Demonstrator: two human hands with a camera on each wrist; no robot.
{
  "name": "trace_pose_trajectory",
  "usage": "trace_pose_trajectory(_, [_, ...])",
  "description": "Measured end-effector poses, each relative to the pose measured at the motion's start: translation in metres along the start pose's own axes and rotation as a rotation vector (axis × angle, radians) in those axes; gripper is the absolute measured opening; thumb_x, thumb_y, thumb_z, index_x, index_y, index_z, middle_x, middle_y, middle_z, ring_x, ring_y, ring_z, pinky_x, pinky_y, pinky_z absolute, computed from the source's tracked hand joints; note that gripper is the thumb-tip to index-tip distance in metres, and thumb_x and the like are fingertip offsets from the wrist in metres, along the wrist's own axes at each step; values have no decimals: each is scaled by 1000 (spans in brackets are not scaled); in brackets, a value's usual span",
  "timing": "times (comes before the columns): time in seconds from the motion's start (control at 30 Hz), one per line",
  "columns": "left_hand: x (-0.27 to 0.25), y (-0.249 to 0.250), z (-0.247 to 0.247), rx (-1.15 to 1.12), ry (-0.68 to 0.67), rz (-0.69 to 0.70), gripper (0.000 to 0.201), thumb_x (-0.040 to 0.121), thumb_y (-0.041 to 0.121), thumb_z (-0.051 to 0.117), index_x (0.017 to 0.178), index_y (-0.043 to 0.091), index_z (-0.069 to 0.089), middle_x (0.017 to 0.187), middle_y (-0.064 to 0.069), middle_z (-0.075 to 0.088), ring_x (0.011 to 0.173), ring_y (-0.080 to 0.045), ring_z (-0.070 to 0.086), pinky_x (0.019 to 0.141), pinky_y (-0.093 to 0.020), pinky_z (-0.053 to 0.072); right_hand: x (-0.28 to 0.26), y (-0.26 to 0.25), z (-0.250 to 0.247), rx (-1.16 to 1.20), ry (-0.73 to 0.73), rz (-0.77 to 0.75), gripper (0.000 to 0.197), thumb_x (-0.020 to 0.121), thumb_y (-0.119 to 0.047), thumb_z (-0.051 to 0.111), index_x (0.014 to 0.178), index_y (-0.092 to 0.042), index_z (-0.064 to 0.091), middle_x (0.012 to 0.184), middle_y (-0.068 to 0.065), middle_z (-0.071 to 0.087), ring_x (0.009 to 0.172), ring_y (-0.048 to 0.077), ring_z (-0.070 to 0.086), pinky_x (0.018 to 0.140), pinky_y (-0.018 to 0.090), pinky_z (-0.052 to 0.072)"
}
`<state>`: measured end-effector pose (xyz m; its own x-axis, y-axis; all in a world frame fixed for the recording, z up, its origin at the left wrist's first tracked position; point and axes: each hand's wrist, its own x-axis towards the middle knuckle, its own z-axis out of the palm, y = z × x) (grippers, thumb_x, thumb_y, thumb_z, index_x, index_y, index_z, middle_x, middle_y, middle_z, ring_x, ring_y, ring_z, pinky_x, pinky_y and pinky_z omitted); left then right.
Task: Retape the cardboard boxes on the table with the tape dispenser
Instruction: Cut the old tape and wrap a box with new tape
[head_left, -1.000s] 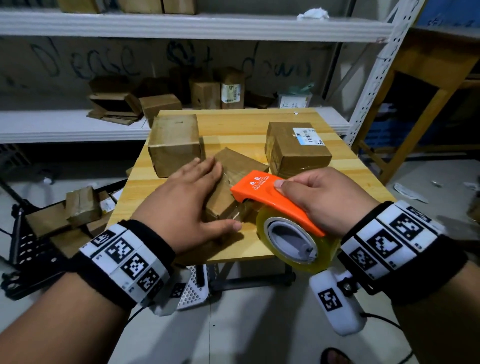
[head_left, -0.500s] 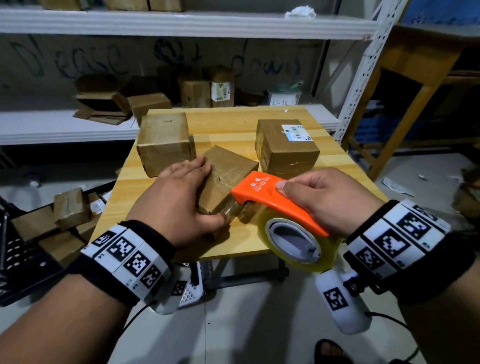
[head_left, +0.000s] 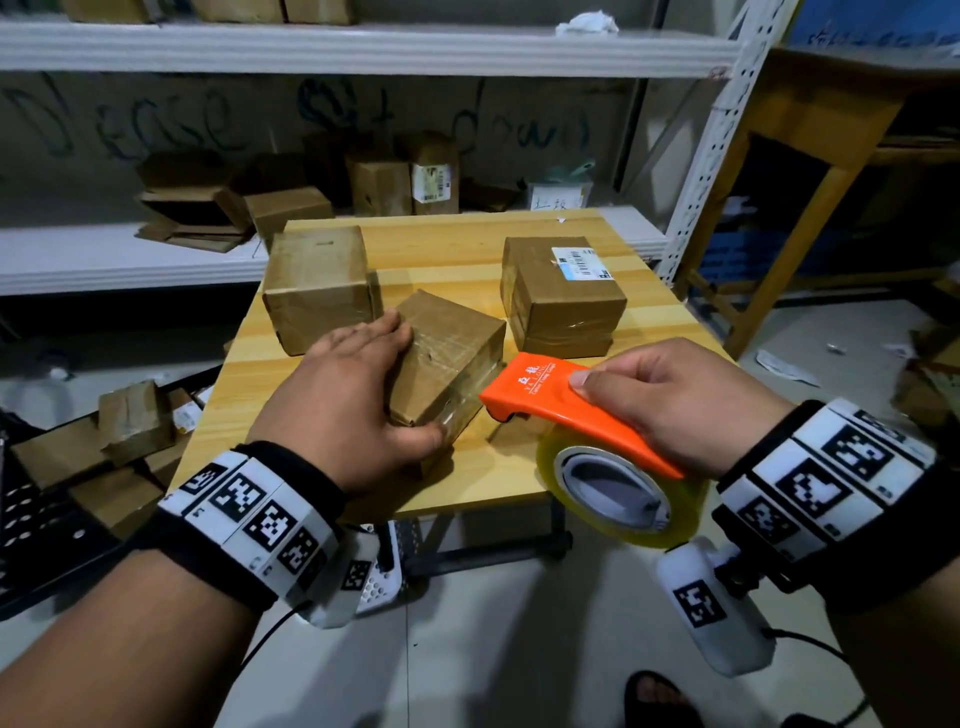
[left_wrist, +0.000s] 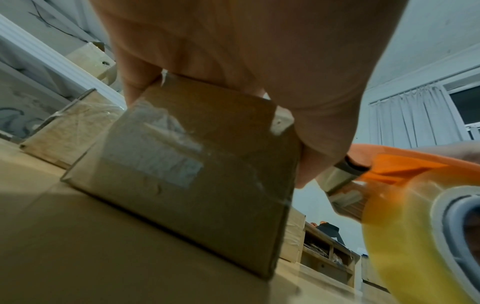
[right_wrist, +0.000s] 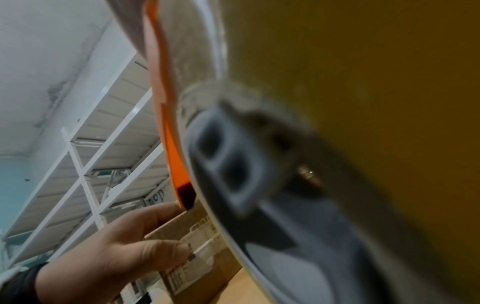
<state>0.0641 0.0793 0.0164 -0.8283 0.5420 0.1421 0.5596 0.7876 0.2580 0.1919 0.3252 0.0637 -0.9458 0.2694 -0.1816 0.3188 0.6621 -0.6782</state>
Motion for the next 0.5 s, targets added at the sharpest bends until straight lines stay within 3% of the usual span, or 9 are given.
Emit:
trace_pose_trajectory(0.1, [0, 1, -1, 12, 12, 5, 113, 68, 68, 75, 163, 25, 30, 171, 8, 23, 154, -20, 26, 124, -30, 13, -5, 1, -5, -15, -1, 51, 42, 96, -59, 60, 86, -24, 81, 74, 0, 78, 67, 17, 75, 77, 39, 61])
trace_pose_trajectory(0.23, [0, 3, -1, 26, 14, 2, 112, 69, 67, 75, 162, 23, 30, 171, 5, 25, 153, -21, 28, 126, -33, 15, -3, -7, -5, -88, -8, 95, 42, 97, -59, 61, 88, -22, 80, 75, 1, 78, 72, 19, 74, 73, 33, 57])
trace_pose_trajectory(0.4, [-1, 4, 0, 37, 17, -15, 112, 70, 68, 75, 162, 24, 30, 171, 5, 25, 153, -23, 28, 128, -38, 19, 7, -32, -9, -289, -22, 163, 43, 96, -62, 60, 91, -24, 78, 81, -1, 75, 76, 15, 68, 61, 27, 43])
trace_pose_trajectory(0.5, [-1, 4, 1, 30, 18, -26, 112, 69, 69, 75, 162, 26, 30, 171, 7, 25, 153, -24, 28, 127, -41, 22, 20, -48, -3, -467, -68, 177, 45, 97, -62, 58, 104, -21, 74, 92, 2, 74, 87, 20, 69, 68, 30, 46])
